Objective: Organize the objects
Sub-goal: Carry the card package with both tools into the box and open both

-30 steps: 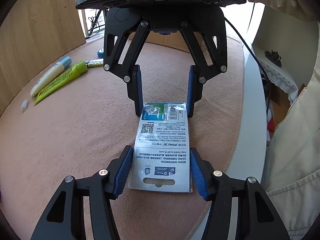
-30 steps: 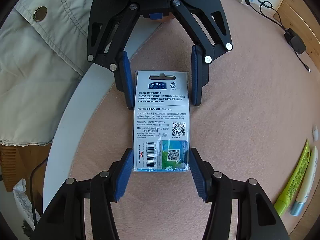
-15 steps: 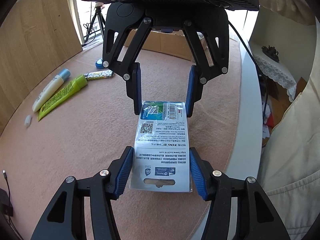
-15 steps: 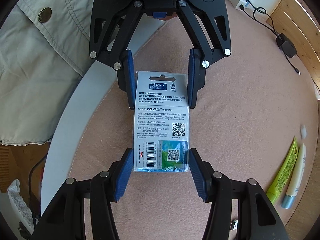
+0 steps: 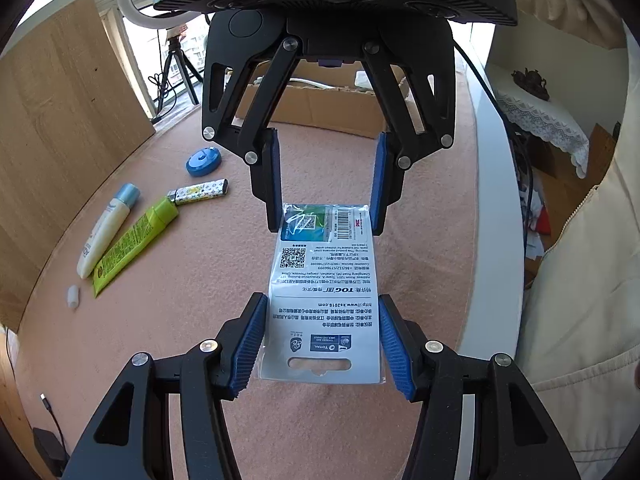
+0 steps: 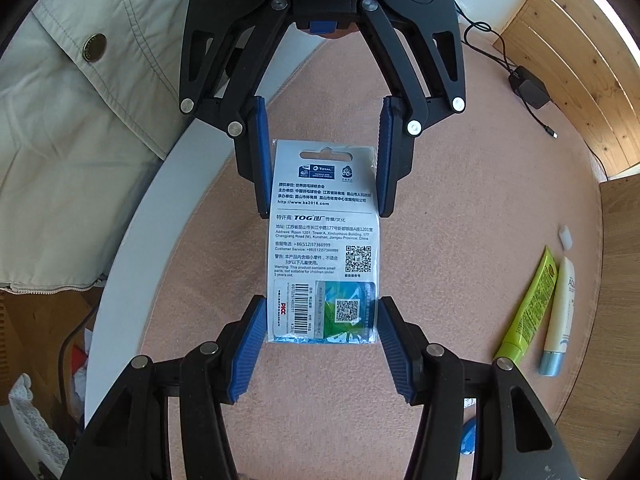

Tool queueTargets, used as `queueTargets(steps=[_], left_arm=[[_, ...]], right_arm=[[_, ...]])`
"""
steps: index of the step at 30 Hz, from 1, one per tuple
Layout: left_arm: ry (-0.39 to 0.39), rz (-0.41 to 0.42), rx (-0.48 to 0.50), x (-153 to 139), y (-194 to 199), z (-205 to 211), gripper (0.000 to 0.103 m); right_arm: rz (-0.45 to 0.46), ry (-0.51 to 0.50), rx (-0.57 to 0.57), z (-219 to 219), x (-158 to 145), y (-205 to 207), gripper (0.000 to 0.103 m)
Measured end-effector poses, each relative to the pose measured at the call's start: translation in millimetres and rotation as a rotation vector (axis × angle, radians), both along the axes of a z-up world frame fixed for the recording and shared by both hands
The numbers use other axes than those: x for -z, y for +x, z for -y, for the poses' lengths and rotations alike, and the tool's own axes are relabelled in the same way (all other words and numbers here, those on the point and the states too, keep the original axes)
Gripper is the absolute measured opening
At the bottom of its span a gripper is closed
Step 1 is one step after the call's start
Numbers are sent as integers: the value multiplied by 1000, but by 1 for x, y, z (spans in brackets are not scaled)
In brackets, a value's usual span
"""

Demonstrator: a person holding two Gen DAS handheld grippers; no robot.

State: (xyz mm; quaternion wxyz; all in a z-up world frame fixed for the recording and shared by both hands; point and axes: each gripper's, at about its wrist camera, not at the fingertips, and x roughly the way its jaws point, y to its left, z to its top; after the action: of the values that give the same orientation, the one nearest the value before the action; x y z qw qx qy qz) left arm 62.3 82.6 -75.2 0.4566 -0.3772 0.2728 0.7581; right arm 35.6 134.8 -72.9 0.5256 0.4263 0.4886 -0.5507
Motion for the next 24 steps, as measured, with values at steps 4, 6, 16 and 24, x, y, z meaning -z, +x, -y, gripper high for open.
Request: queueTargets(steps=[4,6,16,24], left_arm=[[-3,-8,21,-7,-3,-9,59],[-3,-14,34,-12,-5,-14,59],[-12,-57,129,-38,-26,-73,59],[-11,-84,237,-53,-52,-154,59]], right_arm=[[-7,5,9,0,0,2,51],[-14,8,16,-4,-3,4,51],[-63,24,95,-51,-27,18,51],[-99,48,206,-97,-33,7,51]])
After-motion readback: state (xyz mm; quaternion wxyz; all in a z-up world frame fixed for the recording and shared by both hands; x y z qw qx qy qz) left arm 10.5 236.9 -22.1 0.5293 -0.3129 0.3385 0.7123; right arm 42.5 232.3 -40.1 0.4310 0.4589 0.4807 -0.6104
